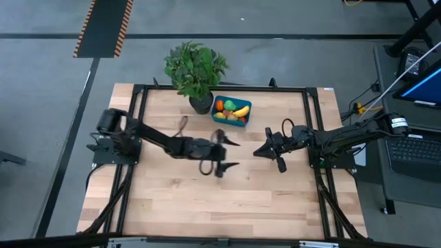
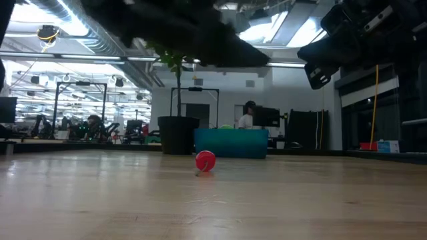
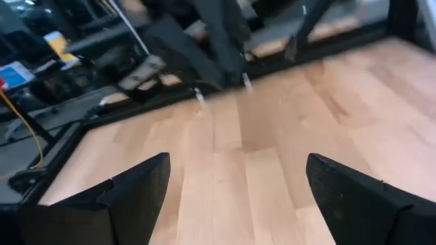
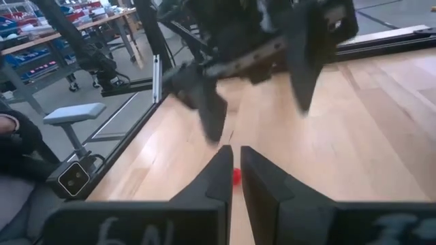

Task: Pick and placing Produce into tupperware
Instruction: Put the red cherry into the blue container

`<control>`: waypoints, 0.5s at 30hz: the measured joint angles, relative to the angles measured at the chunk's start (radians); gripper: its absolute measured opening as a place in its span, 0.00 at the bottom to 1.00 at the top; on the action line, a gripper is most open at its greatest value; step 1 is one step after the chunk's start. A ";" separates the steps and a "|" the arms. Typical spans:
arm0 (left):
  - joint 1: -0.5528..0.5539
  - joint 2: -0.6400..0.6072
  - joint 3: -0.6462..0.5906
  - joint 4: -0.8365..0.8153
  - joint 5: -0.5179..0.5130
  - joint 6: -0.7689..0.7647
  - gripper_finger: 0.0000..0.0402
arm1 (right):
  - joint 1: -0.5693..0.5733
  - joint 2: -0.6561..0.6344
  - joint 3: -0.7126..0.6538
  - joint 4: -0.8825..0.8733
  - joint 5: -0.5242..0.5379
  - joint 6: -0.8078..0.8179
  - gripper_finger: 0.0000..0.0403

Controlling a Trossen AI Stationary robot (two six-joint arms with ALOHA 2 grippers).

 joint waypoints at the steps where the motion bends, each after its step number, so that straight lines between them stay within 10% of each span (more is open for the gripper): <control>1: -0.003 -0.028 -0.043 0.041 -0.001 -0.018 0.84 | 0.004 0.000 0.000 0.001 0.001 0.000 0.08; 15: -0.185 -0.334 -0.509 0.330 -0.143 -0.133 0.82 | 0.067 0.000 0.000 0.034 0.000 -0.001 0.08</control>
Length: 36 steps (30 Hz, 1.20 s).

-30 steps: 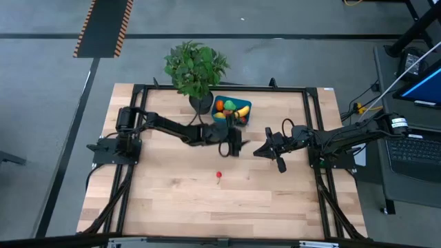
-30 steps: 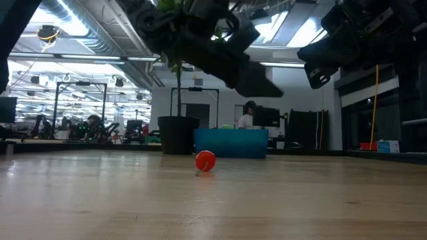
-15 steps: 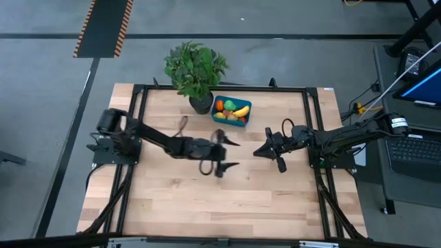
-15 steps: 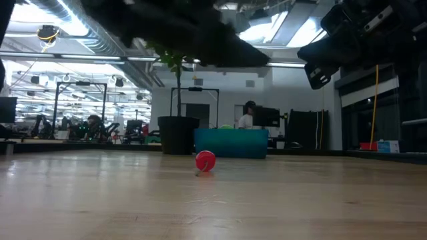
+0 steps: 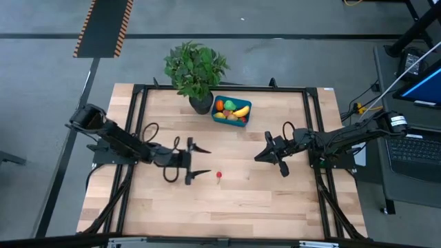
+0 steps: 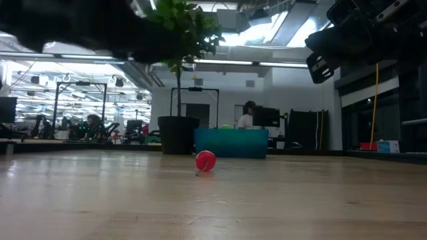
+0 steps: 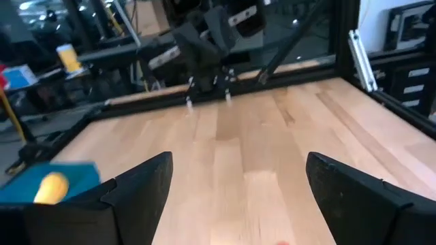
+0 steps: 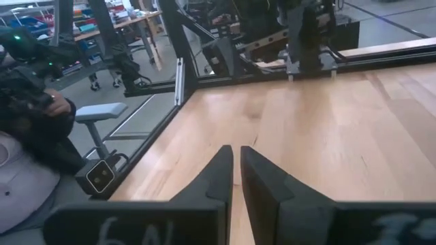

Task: Pick and placing Produce into tupperware
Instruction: Put the red cherry into the blue container

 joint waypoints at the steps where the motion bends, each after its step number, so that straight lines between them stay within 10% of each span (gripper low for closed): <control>1: -0.014 -0.011 -0.020 0.000 -0.018 -0.015 0.82 | 0.000 0.000 0.000 -0.001 0.000 0.000 0.08; 13: -0.083 -0.087 -0.212 0.063 -0.027 -0.134 0.82 | -0.004 0.000 0.000 -0.018 0.001 0.073 0.08; 36: -0.033 -0.087 -0.218 0.058 -0.027 -0.125 0.82 | -0.004 0.000 -0.001 -0.034 0.002 -0.104 0.08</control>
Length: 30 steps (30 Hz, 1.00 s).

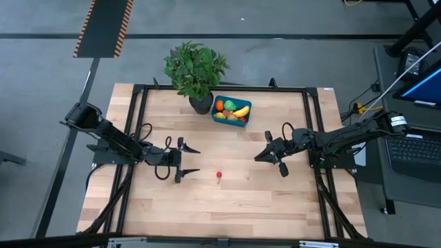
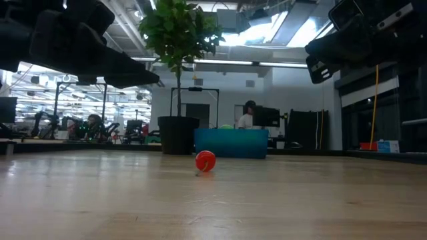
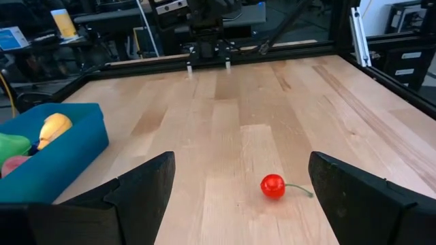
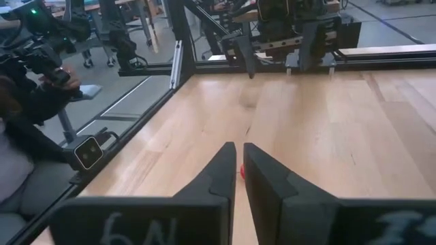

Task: Pick and placing Produce into tupperware
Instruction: Put the red cherry into the blue container

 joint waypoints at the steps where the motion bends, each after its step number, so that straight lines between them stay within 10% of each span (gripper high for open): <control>1: 0.000 0.000 0.000 0.000 0.000 0.000 0.82 | 0.000 0.000 0.000 0.000 0.000 -0.001 0.08; 30: 0.028 0.000 0.000 0.000 -0.002 -0.035 0.82 | 0.000 0.000 0.000 -0.002 -0.001 -0.084 0.19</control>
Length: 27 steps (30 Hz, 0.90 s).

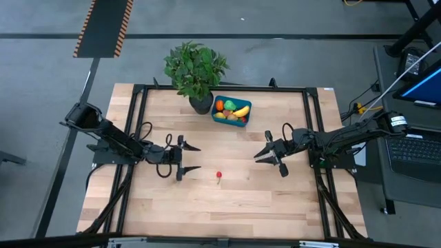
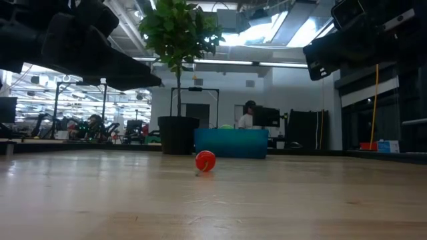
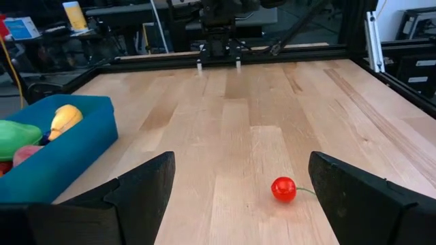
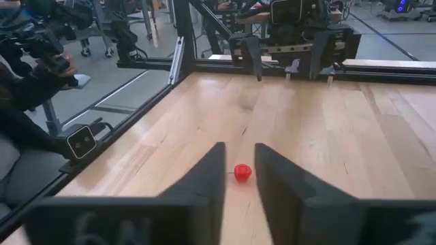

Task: Pick and placing Produce into tupperware
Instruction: Put the red cherry into the blue container

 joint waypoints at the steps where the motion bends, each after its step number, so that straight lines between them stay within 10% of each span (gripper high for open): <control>1: 0.000 0.000 0.000 0.000 0.000 0.000 0.82 | 0.000 0.000 0.000 0.000 0.000 -0.002 0.22; 13: -0.020 0.000 -0.057 0.027 0.001 -0.091 0.82 | 0.000 0.000 0.000 0.002 0.000 0.007 0.63; 27: -0.049 0.001 -0.122 0.128 0.000 -0.149 0.82 | 0.000 0.001 0.000 0.027 0.025 0.005 0.67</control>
